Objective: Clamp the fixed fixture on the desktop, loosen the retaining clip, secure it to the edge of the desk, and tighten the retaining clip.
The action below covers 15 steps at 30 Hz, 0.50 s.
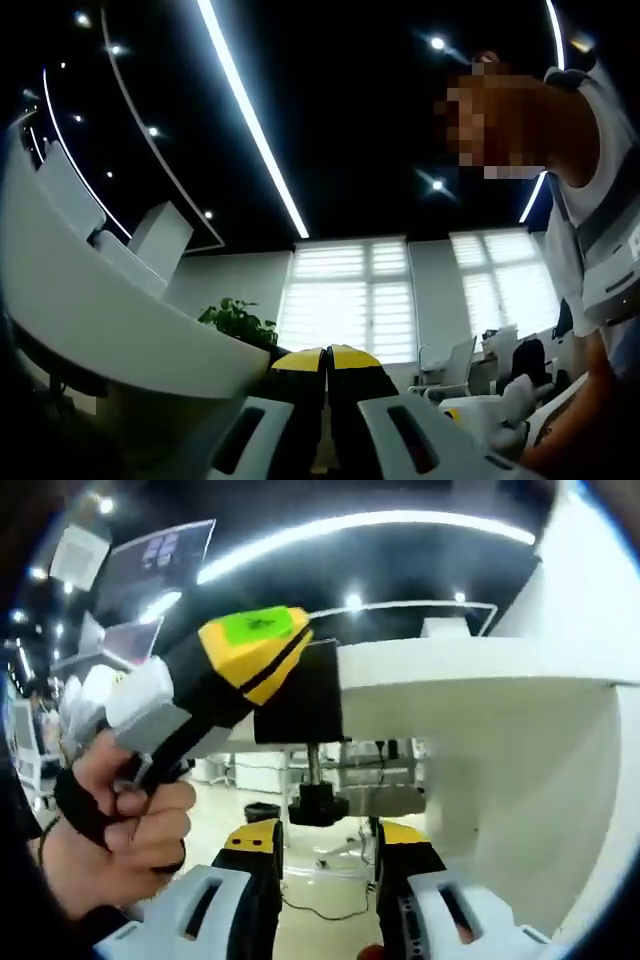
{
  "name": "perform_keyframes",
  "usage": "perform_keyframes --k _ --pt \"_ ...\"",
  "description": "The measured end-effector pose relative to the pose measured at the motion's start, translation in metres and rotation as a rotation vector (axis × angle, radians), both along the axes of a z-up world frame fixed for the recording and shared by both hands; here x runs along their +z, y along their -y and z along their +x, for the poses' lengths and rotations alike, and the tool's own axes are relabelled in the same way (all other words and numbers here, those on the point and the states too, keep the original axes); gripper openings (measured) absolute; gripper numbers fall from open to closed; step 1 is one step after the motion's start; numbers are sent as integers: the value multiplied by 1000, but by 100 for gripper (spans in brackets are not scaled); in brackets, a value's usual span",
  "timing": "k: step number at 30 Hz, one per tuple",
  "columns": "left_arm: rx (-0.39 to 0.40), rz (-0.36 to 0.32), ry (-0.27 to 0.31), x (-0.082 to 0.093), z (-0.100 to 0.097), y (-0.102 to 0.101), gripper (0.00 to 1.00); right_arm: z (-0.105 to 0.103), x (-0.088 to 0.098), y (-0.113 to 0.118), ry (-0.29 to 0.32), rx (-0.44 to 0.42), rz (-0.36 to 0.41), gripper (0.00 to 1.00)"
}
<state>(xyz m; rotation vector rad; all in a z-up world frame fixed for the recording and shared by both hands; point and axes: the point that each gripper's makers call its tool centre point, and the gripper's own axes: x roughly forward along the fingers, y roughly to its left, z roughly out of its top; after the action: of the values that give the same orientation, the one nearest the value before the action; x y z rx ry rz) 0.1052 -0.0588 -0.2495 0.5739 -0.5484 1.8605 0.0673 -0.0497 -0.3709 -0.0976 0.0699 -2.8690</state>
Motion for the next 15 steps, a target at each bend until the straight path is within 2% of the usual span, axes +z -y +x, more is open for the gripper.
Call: perform_keyframes --k 1,2,3,5,11,15 --pt "0 0 1 0 0 0 2 -1 -3 -1 19 -20 7 36" --pt "-1 0 3 0 0 0 2 -1 -6 -2 54 -54 -22 38" --pt "-2 1 4 0 0 1 2 -1 -4 1 57 -56 -37 38" --pt "0 1 3 0 0 1 2 0 2 8 25 -75 12 38" --pt "0 2 2 0 0 1 2 -6 12 17 7 -94 12 38" --pt "-1 1 4 0 0 2 2 -15 9 17 22 -98 4 37"
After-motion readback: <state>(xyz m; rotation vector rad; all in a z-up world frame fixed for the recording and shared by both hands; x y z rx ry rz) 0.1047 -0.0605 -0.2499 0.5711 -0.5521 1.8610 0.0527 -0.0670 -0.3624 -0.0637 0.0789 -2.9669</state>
